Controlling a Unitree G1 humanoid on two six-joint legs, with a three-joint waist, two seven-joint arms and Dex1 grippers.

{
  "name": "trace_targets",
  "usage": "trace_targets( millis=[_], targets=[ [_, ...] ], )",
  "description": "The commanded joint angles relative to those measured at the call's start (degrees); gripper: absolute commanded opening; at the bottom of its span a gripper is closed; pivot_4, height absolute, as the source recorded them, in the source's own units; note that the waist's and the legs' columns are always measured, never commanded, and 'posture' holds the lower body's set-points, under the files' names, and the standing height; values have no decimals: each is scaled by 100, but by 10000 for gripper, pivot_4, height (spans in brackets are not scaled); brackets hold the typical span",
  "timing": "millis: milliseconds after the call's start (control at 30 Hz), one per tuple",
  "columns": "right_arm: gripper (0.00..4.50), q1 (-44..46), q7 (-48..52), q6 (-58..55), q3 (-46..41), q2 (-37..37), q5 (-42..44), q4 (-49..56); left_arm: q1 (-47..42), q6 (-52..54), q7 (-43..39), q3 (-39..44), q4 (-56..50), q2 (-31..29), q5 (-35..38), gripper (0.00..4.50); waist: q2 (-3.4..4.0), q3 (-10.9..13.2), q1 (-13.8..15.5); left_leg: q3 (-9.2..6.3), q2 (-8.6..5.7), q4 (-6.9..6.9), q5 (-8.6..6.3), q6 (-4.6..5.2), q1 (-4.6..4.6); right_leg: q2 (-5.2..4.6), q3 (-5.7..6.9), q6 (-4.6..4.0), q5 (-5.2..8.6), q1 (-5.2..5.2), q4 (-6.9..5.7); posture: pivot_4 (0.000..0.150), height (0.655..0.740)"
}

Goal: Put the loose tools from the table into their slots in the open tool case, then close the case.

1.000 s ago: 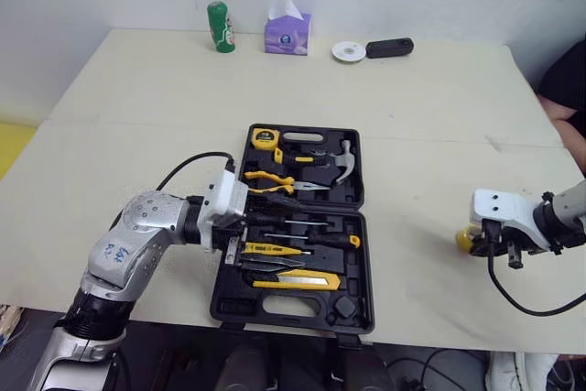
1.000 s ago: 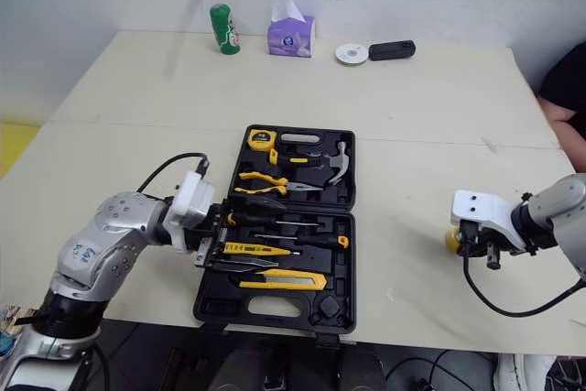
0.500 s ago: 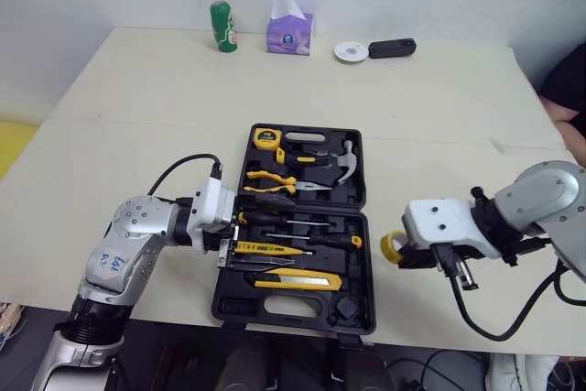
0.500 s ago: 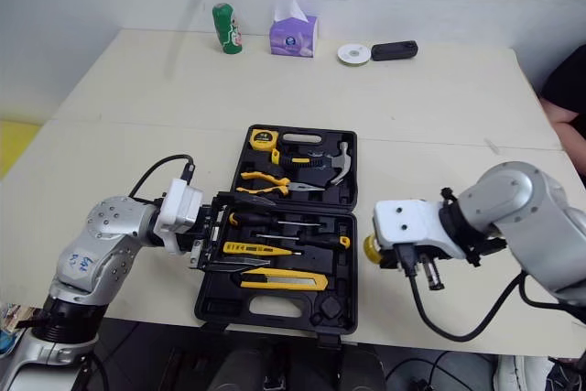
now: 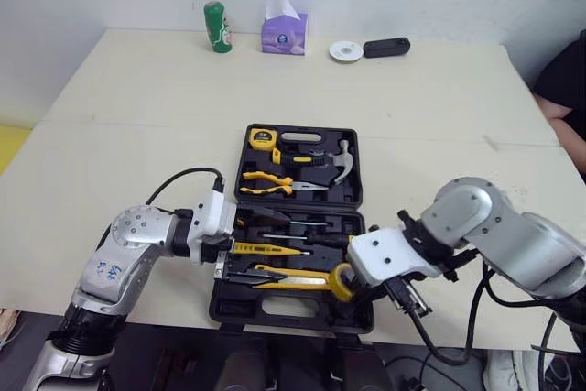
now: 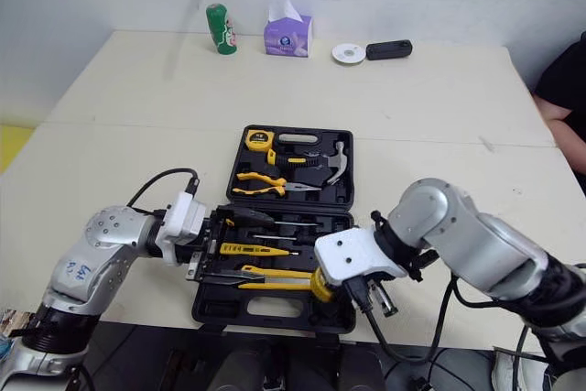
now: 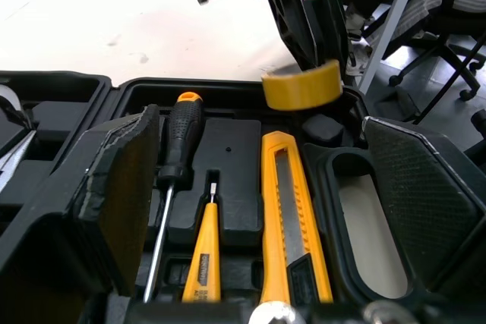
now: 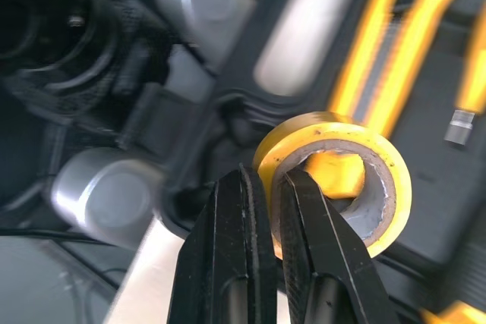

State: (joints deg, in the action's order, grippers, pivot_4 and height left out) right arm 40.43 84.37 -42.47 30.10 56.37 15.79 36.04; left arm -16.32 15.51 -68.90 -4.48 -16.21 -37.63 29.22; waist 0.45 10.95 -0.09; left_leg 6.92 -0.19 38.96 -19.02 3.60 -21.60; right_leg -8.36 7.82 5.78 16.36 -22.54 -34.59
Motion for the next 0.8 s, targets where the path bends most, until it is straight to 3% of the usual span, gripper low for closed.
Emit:
trace_targets(
  millis=[33,400,800],
  targets=[
    [133,122,209,35,250,15,-78,91,80,139,27,83,-380,-95,168,45000,0,0,0,0,0,0,-1,1,-1,-1,0,0,0,0,0,1500,7400],
    [133,15,46,33,730,-170,-361,106,143,392,128,143,-548,-167,231,45000,0,0,-5,0,0,2,-4,-1,0,-2,-1,0,0,-1,-2,1500,7400],
    [133,110,353,-167,1138,151,-760,207,149,554,201,234,-646,-235,255,45000,0,0,-2,0,0,2,-16,-23,0,-2,0,0,0,0,-1,1500,7400]
  ],
)
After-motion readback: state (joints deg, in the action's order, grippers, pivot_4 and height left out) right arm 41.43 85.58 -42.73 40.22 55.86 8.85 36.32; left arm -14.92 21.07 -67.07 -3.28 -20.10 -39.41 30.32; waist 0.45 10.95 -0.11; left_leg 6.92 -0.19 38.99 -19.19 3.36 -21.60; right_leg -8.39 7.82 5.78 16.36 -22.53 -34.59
